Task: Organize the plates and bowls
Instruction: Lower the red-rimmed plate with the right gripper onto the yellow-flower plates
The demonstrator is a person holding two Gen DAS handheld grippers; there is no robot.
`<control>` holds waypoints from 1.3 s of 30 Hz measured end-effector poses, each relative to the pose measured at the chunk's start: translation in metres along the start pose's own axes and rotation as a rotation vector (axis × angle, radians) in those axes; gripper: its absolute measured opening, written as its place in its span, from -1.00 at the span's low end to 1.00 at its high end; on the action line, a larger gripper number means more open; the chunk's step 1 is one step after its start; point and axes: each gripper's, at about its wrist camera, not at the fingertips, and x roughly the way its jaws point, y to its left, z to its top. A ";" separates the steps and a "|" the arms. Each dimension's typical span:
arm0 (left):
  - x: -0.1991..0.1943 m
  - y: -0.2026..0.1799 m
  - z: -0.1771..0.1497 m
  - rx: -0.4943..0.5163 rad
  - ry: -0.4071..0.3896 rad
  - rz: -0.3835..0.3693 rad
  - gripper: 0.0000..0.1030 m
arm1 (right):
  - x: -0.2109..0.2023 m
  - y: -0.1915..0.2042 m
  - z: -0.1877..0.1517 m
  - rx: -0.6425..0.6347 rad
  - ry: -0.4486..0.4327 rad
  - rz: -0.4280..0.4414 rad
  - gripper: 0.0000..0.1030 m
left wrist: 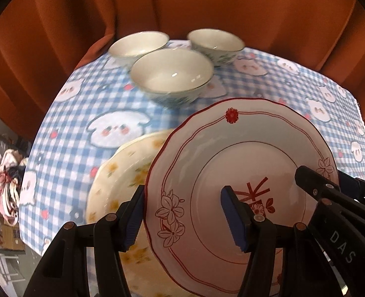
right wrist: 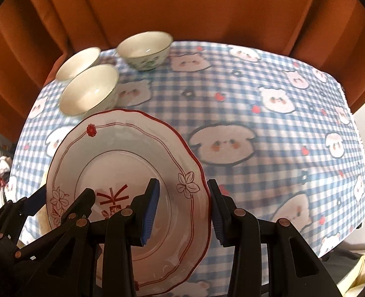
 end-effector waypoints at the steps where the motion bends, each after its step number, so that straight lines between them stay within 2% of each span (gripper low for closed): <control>1: 0.002 0.005 -0.003 -0.004 0.006 0.003 0.19 | 0.003 0.006 -0.002 -0.007 0.009 0.005 -0.15; 9: 0.014 0.026 -0.020 -0.026 0.045 0.008 0.19 | 0.019 0.032 -0.015 -0.043 0.061 0.004 -0.15; 15: 0.018 0.026 -0.027 0.002 0.049 0.011 0.17 | 0.031 0.035 -0.021 -0.040 0.097 -0.017 -0.15; 23: 0.025 0.032 -0.031 -0.028 0.061 0.009 0.18 | 0.035 0.040 -0.021 -0.052 0.075 -0.014 -0.15; 27: 0.027 0.036 -0.033 -0.051 0.071 0.000 0.18 | 0.034 0.037 -0.019 -0.040 0.075 0.036 -0.16; 30: 0.026 0.036 -0.035 -0.057 0.068 0.005 0.18 | 0.028 0.033 -0.020 -0.041 0.063 0.062 -0.23; 34: 0.026 0.036 -0.035 -0.077 0.074 0.006 0.18 | 0.024 0.034 -0.023 -0.081 0.041 0.032 -0.49; 39: 0.024 0.037 -0.035 -0.087 0.081 0.019 0.16 | 0.023 0.033 -0.023 -0.081 0.043 0.040 -0.50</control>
